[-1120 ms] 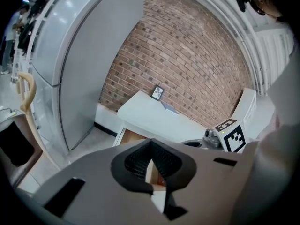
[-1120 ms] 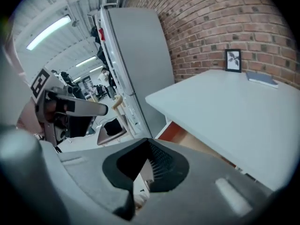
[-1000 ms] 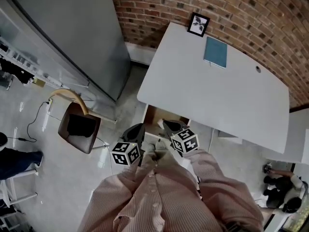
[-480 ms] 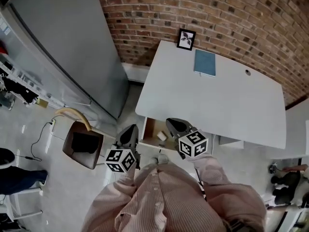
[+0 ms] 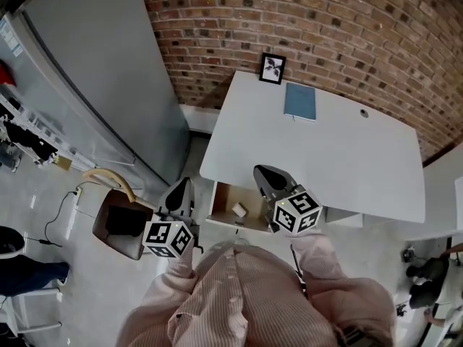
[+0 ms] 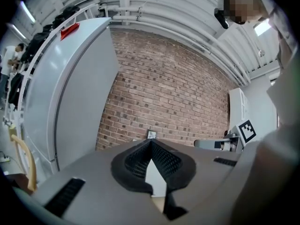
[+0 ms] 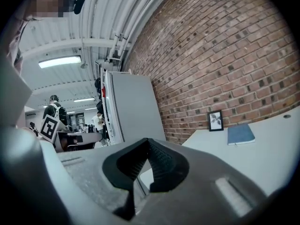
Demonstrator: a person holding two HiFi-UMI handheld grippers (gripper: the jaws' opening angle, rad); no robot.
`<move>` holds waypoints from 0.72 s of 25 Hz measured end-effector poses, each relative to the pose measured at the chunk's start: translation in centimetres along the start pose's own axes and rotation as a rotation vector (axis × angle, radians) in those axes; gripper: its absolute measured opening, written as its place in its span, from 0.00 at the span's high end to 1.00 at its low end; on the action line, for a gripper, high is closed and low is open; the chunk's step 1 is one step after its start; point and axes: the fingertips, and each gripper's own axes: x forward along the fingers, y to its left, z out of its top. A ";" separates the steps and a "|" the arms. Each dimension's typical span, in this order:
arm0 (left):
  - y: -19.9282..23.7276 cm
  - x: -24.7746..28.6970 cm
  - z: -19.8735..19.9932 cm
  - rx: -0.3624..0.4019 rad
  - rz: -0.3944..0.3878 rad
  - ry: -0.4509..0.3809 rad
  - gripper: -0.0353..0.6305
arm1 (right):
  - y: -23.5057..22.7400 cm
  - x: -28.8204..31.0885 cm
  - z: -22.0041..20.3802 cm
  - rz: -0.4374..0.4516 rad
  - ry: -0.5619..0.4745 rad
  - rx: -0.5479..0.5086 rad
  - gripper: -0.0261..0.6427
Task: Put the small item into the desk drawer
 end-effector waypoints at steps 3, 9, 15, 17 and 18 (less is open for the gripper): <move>0.2 0.0 1.1 0.024 0.012 -0.019 0.95 | -0.1 -0.3 1.6 -0.007 -0.037 -0.020 0.95; 1.4 -0.4 3.1 0.065 0.046 -0.054 0.95 | -0.4 -0.8 4.3 -0.038 -0.099 -0.037 0.95; 2.1 -1.0 4.3 0.099 0.075 -0.073 0.95 | -1.4 -1.4 4.8 -0.089 -0.123 -0.040 0.95; 2.4 -1.2 4.5 0.104 0.083 -0.076 0.95 | -1.7 -1.5 4.9 -0.106 -0.129 -0.036 0.95; 2.5 -1.3 4.6 0.105 0.087 -0.078 0.95 | -1.8 -1.5 5.0 -0.112 -0.131 -0.036 0.95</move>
